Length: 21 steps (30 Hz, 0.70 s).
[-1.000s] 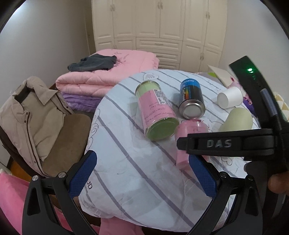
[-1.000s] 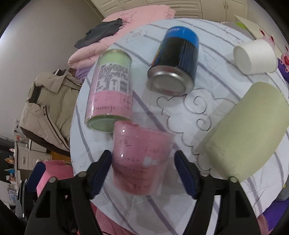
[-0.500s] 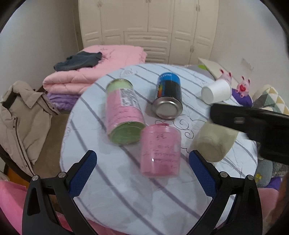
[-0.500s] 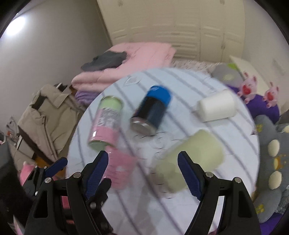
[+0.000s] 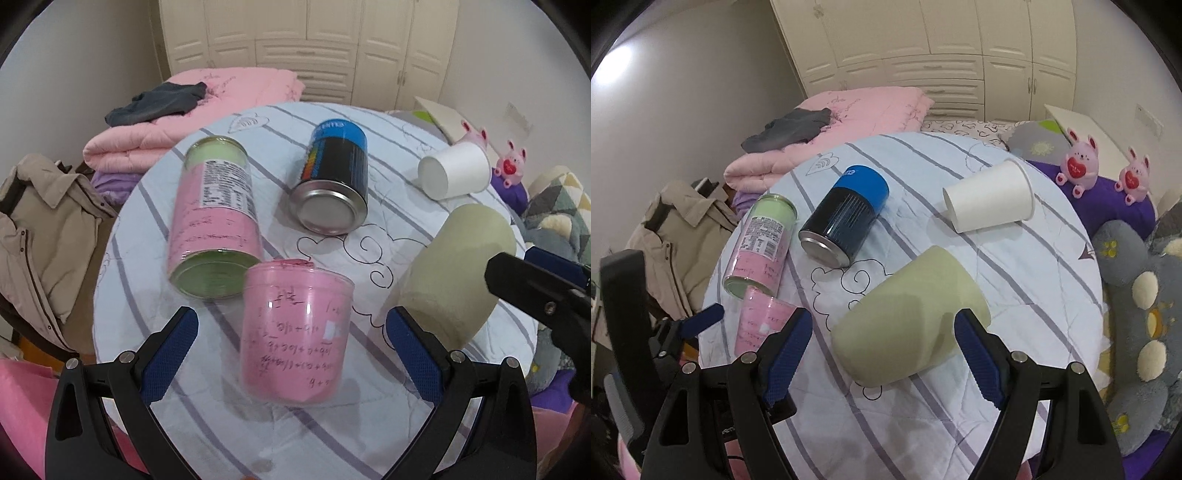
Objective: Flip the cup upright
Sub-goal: 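Lower the pink cup onto the table beside the pink-labelled can, then grasp the pink cup with the left gripper and set it upright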
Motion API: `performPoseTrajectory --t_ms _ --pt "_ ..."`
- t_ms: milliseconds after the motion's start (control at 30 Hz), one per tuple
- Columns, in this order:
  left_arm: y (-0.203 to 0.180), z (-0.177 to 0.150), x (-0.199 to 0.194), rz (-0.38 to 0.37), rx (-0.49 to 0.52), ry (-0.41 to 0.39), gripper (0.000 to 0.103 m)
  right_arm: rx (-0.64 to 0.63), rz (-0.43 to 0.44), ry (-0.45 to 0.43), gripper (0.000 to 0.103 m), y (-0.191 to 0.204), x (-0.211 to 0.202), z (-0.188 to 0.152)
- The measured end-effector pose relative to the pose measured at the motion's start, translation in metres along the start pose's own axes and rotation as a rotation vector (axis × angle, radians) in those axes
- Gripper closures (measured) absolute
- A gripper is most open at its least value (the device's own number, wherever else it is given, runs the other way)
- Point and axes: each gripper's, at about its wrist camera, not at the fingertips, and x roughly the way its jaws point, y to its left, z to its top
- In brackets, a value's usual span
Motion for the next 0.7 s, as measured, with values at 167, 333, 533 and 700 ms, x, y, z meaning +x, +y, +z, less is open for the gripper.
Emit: performPoseTrajectory --t_ms 167,333,533,700 --pt "-0.005 0.004 0.01 0.012 0.013 0.016 0.0 0.008 0.014 -0.017 0.022 -0.006 0.004 -0.002" --pt "-0.008 0.008 0.019 0.013 0.021 0.034 0.0 0.007 -0.022 -0.106 0.022 -0.009 -0.007 -0.002" --pt "-0.005 0.011 0.028 0.012 0.001 0.06 0.003 0.021 0.015 -0.108 0.022 -0.012 -0.004 0.0" --pt "-0.007 0.009 0.034 -0.01 -0.011 0.09 0.019 0.005 0.012 -0.079 0.022 -0.01 0.004 -0.004"
